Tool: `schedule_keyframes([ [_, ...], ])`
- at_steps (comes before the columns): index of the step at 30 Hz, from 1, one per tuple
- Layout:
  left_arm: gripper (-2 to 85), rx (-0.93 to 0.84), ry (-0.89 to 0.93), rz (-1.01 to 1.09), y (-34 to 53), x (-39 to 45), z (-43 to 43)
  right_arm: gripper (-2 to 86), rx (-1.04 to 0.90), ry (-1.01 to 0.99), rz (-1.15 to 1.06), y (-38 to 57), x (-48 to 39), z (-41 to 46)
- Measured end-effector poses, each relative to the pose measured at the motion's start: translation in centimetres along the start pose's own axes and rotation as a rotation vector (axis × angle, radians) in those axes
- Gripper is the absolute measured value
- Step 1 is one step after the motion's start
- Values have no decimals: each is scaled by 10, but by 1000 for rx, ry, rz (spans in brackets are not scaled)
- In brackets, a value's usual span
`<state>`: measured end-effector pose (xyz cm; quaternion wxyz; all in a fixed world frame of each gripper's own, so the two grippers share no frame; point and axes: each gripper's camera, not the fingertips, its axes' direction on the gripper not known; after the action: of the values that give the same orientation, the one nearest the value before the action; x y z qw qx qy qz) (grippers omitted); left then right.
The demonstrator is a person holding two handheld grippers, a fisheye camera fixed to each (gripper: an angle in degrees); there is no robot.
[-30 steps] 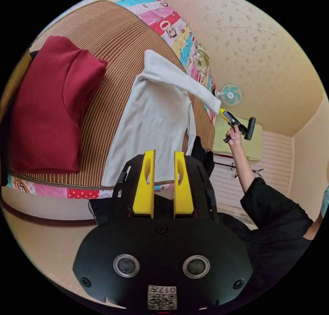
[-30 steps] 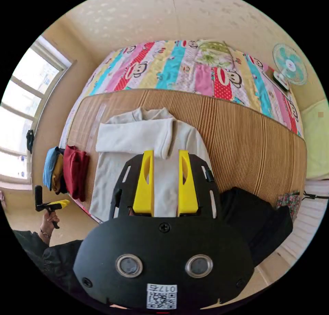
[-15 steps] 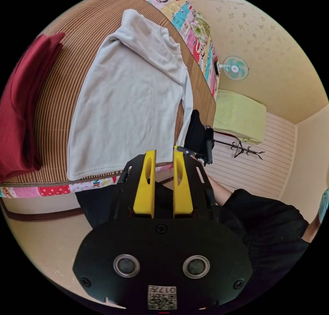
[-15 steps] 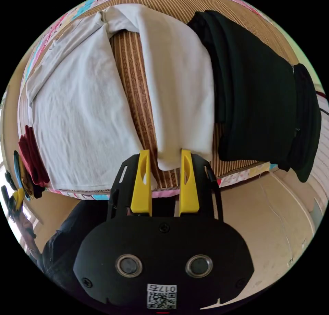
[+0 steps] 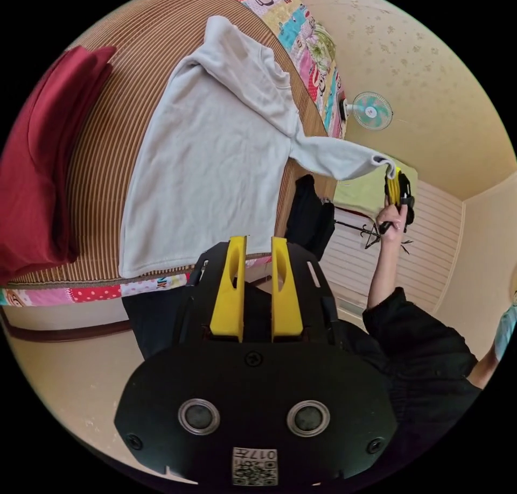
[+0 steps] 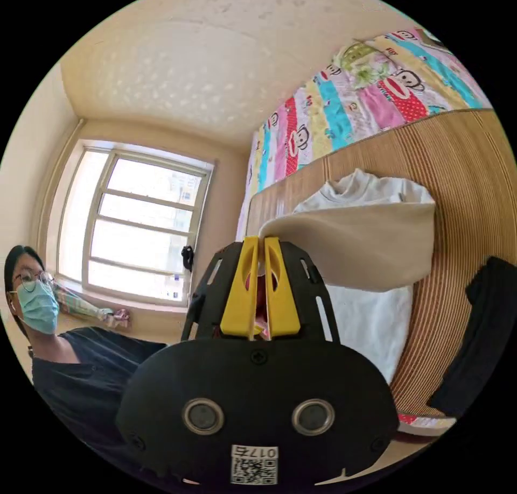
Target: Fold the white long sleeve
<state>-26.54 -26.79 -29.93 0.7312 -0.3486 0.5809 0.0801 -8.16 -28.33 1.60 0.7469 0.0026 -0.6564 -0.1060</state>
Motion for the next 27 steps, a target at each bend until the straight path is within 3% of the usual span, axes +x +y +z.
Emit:
schedule_keyframes([
  [3,90,-14,-27,-19,3,-9,-4,87,-168,2,-94,-62,-29,78],
  [7,103,-28,-68,-38,7,-25,-11,138,-83,-12,-87,-71,-45,82],
  [11,106,-12,-138,-66,11,-49,-16,137,-92,242,24,-16,-11,70],
  [15,117,9,-325,-42,6,-79,-6,139,-260,606,259,86,65,73],
  [17,124,7,-423,9,4,-86,1,140,-337,693,349,135,90,76],
  [20,126,-21,-570,129,4,-89,16,141,-462,719,488,206,113,82],
  [25,125,-229,-603,161,7,-106,55,143,-413,712,605,260,97,73],
  [27,106,-208,-659,150,9,-107,53,140,-378,766,638,270,93,65],
])
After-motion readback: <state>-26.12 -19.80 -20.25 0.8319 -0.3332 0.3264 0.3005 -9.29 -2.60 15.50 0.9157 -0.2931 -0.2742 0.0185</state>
